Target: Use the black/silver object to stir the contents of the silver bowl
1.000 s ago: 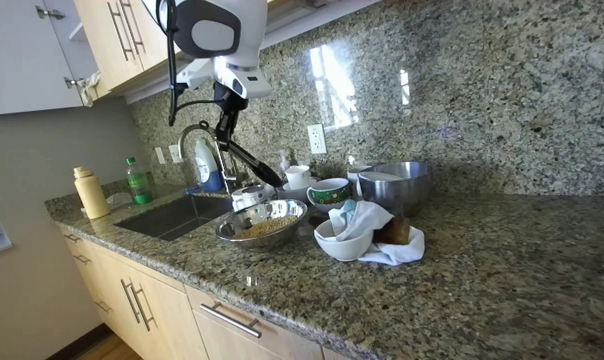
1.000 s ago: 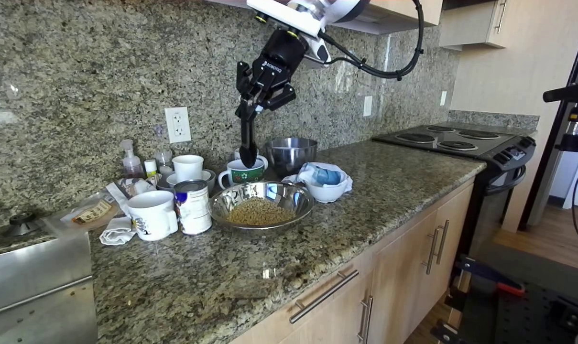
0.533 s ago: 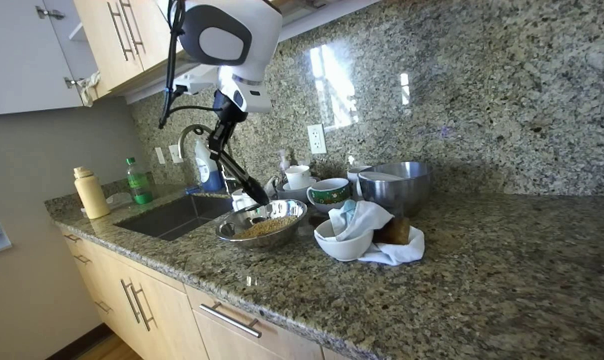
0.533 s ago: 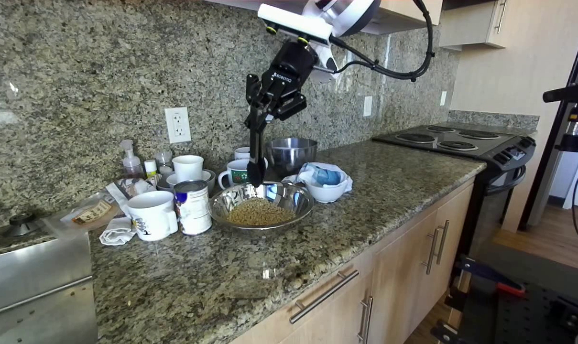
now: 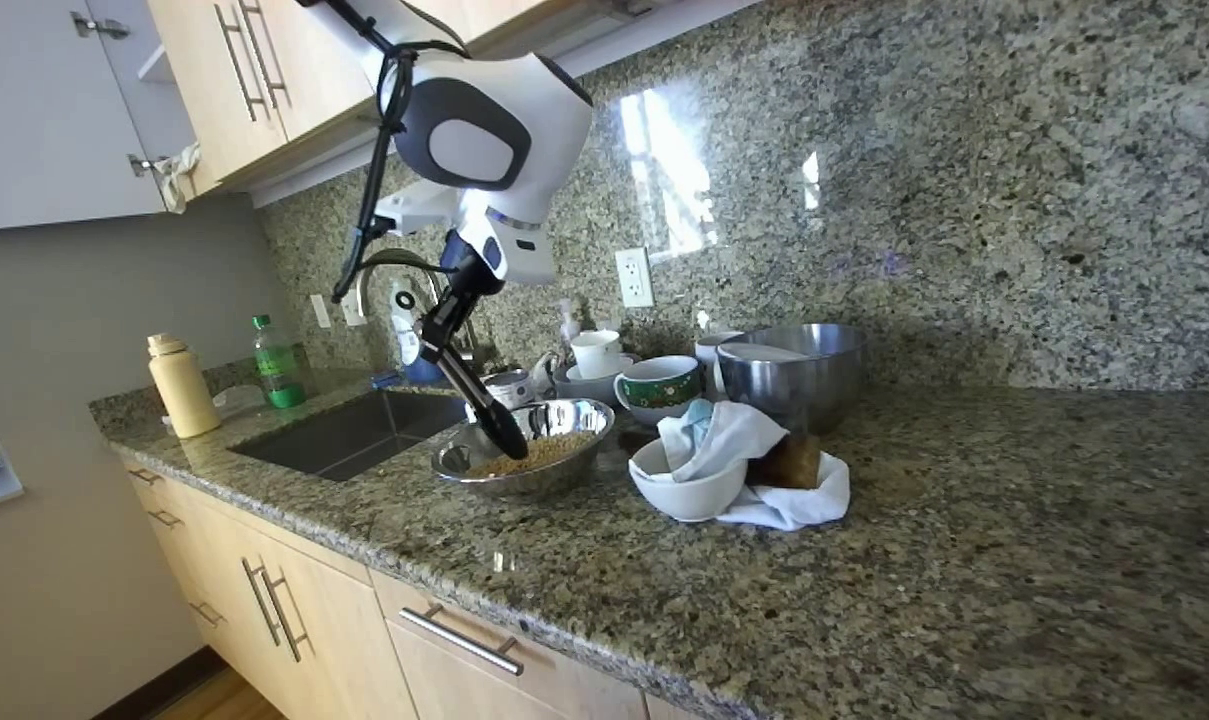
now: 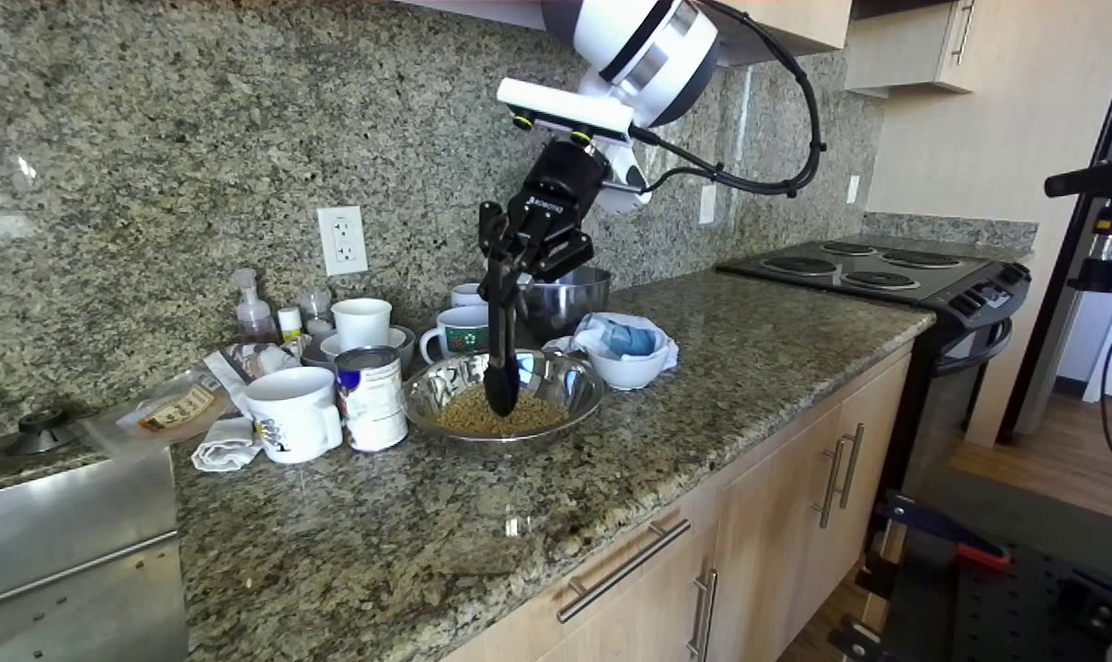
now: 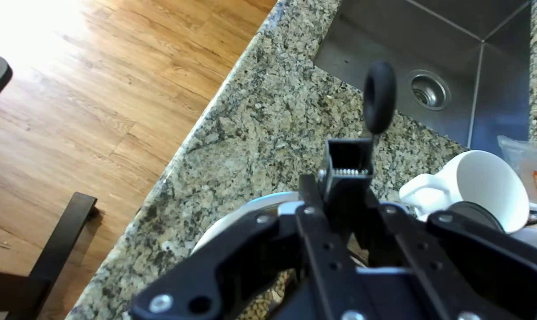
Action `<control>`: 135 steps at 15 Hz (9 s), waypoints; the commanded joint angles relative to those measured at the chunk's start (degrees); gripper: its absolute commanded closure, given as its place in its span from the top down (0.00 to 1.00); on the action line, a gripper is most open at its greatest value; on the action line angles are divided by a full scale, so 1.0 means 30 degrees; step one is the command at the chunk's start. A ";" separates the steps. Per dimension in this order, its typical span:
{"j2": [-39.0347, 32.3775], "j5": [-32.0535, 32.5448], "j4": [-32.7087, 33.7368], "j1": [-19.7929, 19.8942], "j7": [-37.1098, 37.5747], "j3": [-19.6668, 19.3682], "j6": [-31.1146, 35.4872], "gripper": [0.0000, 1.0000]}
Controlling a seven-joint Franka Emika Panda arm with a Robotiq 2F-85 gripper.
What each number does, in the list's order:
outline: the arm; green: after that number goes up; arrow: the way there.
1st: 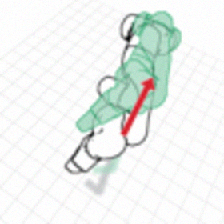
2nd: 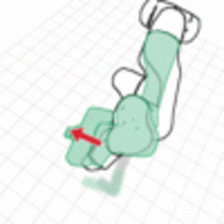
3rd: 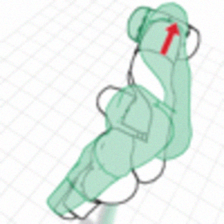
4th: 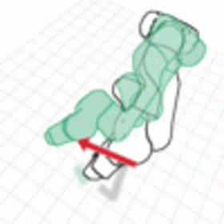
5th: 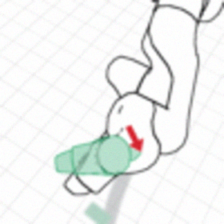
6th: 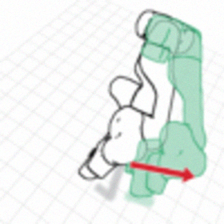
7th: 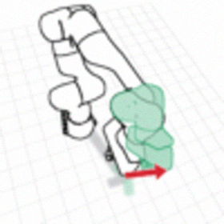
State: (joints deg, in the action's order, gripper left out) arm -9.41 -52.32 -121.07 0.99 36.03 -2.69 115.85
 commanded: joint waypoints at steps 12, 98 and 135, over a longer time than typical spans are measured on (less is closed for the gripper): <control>-0.1798 0.1640 0.1741 -0.0234 0.1001 -0.0527 0.1079 0.05; -0.1918 0.1475 0.2312 -0.0008 0.3254 -0.0078 0.4376 0.05; -0.1043 -1.4539 0.1201 0.1284 -0.7642 -0.1069 1.3140 0.05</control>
State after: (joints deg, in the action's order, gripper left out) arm -12.17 -93.29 -117.08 5.33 15.00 -6.34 153.44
